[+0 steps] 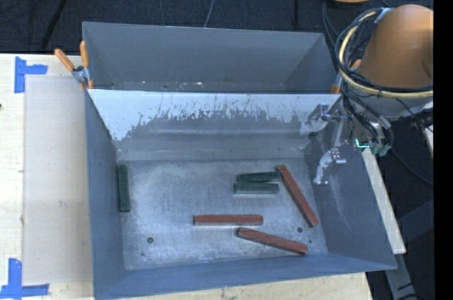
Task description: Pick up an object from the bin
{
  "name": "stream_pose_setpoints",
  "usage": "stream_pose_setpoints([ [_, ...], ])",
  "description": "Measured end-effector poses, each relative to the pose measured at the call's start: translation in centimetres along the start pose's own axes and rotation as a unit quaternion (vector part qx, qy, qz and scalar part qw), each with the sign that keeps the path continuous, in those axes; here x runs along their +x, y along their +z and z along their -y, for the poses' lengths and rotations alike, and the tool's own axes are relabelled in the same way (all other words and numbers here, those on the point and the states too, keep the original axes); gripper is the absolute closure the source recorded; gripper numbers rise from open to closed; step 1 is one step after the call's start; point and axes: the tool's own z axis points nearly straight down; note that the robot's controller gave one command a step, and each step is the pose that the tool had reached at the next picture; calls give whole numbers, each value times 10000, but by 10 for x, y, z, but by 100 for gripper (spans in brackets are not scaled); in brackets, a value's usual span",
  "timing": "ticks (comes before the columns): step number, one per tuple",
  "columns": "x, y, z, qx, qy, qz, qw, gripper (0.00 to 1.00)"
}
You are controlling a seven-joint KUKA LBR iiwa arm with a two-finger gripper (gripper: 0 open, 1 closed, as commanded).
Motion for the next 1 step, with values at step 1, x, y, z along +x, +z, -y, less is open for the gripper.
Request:
stream_pose_setpoints([
  [1, -1, -4, 0, 7, -13, 39, 10000, 0],
])
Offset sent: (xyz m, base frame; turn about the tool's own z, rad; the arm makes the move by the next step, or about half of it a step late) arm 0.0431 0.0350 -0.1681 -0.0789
